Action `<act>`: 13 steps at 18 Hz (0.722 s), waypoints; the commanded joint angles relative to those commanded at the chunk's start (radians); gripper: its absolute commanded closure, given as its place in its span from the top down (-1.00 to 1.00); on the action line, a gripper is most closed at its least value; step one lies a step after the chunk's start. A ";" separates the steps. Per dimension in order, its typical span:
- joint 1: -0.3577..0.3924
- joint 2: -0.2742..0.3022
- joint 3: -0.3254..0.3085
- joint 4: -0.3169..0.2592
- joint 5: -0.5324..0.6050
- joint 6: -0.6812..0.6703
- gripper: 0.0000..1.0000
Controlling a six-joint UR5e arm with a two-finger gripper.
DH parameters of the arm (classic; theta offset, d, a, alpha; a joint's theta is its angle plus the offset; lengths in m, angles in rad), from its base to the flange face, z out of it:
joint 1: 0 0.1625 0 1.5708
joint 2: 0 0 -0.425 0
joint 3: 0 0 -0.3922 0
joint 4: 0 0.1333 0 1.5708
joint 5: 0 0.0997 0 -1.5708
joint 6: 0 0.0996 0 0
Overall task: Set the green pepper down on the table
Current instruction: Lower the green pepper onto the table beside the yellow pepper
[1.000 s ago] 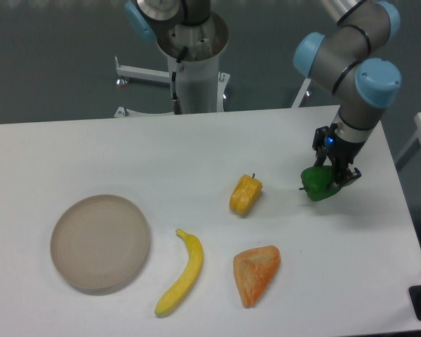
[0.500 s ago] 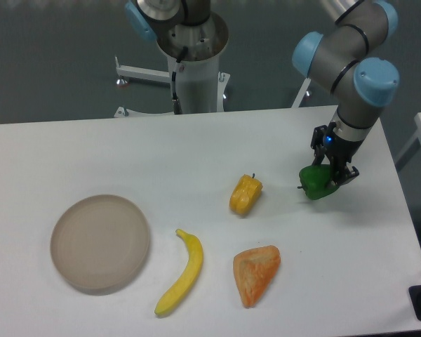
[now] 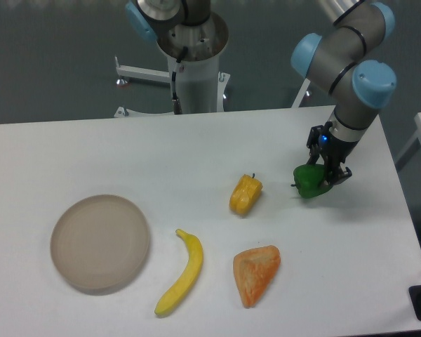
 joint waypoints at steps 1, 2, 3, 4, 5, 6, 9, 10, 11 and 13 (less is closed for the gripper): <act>-0.002 0.000 -0.003 0.000 0.002 -0.015 -0.27; -0.003 0.000 -0.011 0.002 0.000 -0.017 -0.27; -0.003 0.002 -0.017 0.002 0.000 -0.017 -0.27; -0.005 0.002 -0.017 0.002 0.000 -0.017 -0.27; -0.003 0.003 -0.017 0.002 0.000 -0.019 -0.27; -0.003 0.003 -0.018 0.002 0.002 -0.019 -0.27; -0.005 0.002 -0.020 0.000 0.003 -0.020 -0.27; -0.005 0.002 -0.020 0.000 0.003 -0.022 -0.27; -0.006 0.002 -0.020 -0.002 0.003 -0.034 -0.27; -0.009 0.002 -0.020 -0.002 0.006 -0.055 -0.27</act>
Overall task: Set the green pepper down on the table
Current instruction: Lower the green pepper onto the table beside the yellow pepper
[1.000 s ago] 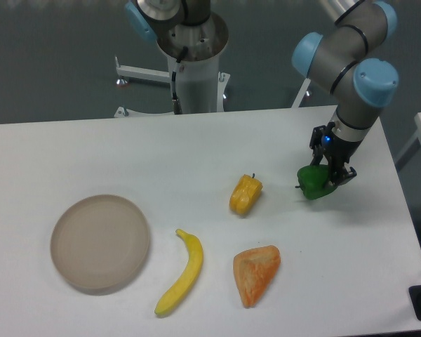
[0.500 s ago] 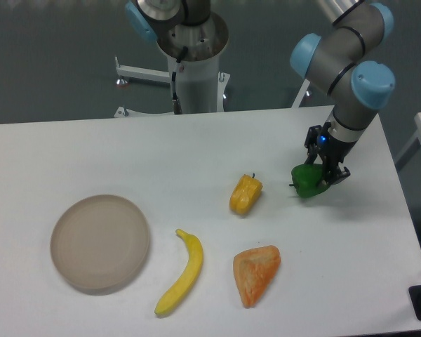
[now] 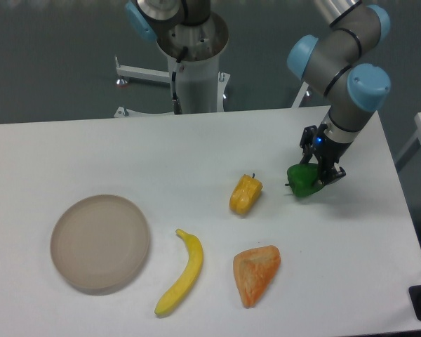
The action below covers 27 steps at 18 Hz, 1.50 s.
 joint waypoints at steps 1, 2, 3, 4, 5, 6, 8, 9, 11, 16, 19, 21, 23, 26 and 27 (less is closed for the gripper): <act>0.000 0.000 0.000 0.000 0.000 0.000 -0.27; 0.000 0.000 0.000 0.002 -0.002 0.000 -0.27; 0.000 0.000 0.000 0.002 0.000 -0.002 -0.27; -0.002 0.000 0.000 0.000 0.002 -0.002 -0.27; -0.002 0.000 -0.003 0.000 0.006 -0.003 -0.27; -0.003 0.000 0.000 -0.002 0.009 -0.008 -0.27; -0.005 0.000 -0.003 -0.006 0.012 -0.012 -0.27; -0.005 0.000 -0.003 -0.008 0.012 -0.023 -0.27; -0.005 -0.002 -0.006 -0.008 0.014 -0.035 -0.27; -0.006 -0.003 -0.043 -0.006 0.014 -0.074 -0.17; -0.006 -0.003 -0.043 -0.005 0.014 -0.074 -0.17; -0.006 -0.003 -0.041 -0.005 0.014 -0.074 -0.17; -0.006 -0.003 -0.040 -0.006 0.014 -0.074 -0.13; -0.003 -0.002 -0.025 -0.008 0.008 -0.072 0.58; 0.000 0.002 -0.022 -0.008 0.006 -0.072 0.89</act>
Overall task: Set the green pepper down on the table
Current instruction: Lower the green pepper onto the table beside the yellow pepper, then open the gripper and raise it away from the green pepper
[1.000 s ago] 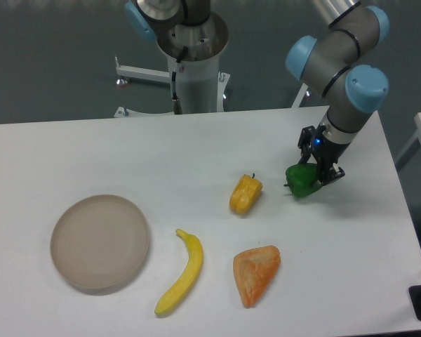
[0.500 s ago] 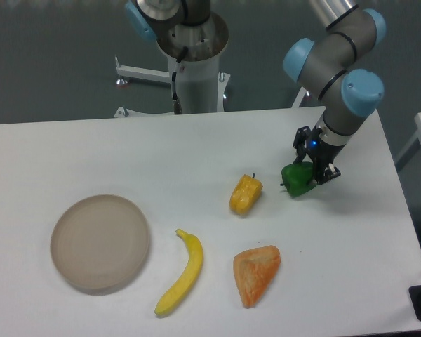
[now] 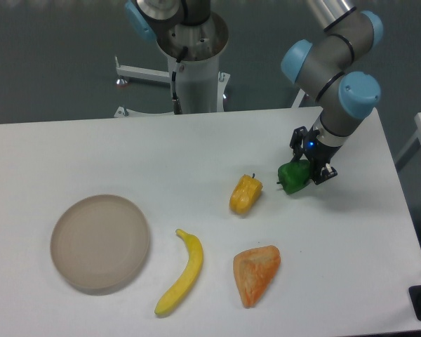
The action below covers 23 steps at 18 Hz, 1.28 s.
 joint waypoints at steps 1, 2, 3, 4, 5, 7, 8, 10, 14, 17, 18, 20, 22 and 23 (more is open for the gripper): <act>-0.001 0.000 0.003 0.000 -0.002 -0.002 1.00; -0.005 -0.001 0.002 0.000 -0.002 -0.012 1.00; -0.006 -0.002 0.003 0.000 0.000 -0.026 1.00; -0.006 -0.002 0.008 0.000 -0.002 -0.034 1.00; -0.006 -0.002 0.009 0.000 -0.003 -0.034 1.00; -0.005 0.000 0.011 0.000 -0.003 -0.034 1.00; -0.005 0.000 0.014 0.000 -0.003 -0.034 1.00; -0.005 0.000 0.023 -0.003 -0.002 -0.035 1.00; -0.003 0.000 0.070 -0.015 0.006 -0.034 1.00; -0.003 -0.002 0.106 -0.009 0.008 -0.034 1.00; -0.002 -0.002 0.112 0.001 0.008 -0.028 1.00; -0.002 -0.008 0.143 0.006 0.018 -0.020 1.00; -0.003 -0.011 0.167 0.006 0.044 -0.017 1.00; -0.003 -0.014 0.176 0.006 0.049 -0.017 1.00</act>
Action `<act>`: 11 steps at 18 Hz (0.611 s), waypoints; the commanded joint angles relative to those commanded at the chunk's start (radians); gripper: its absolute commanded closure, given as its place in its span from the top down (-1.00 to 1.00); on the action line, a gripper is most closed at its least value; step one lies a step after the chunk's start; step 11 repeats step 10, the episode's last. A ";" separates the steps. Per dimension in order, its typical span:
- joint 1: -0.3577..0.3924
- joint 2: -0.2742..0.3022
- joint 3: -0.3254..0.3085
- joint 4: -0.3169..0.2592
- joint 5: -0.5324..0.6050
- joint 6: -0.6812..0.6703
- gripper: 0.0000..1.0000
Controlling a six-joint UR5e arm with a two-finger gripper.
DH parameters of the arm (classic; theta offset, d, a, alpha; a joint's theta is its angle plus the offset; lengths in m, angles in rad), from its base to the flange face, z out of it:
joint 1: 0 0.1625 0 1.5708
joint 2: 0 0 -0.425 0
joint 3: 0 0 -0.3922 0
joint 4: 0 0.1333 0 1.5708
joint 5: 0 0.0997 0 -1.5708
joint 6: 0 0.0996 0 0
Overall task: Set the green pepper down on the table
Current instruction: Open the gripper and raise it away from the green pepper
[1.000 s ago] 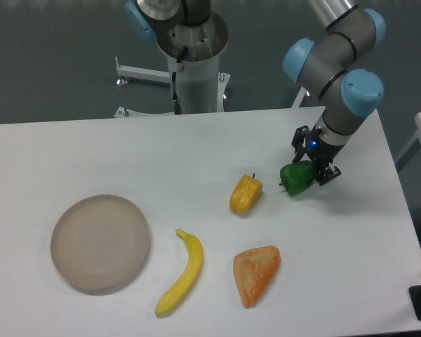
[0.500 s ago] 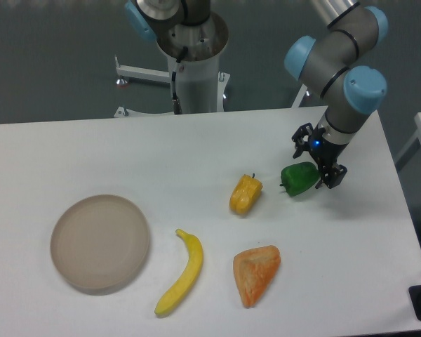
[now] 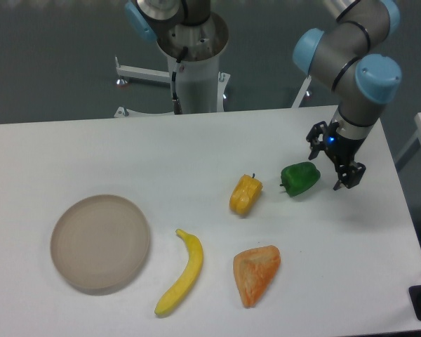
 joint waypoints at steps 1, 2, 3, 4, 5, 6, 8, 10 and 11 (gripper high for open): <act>-0.002 -0.005 0.014 0.000 0.000 0.000 1.00; 0.000 -0.008 0.021 0.000 0.002 0.000 1.00; -0.002 -0.009 0.026 0.002 0.002 -0.005 1.00; -0.002 -0.009 0.029 0.003 0.002 -0.005 1.00; -0.002 -0.009 0.029 0.005 0.002 -0.005 1.00; -0.002 -0.009 0.029 0.011 0.002 -0.005 1.00; -0.002 -0.009 0.028 0.012 0.002 -0.005 1.00; -0.002 -0.009 0.028 0.014 0.002 -0.005 1.00; -0.002 -0.009 0.028 0.014 0.002 -0.005 1.00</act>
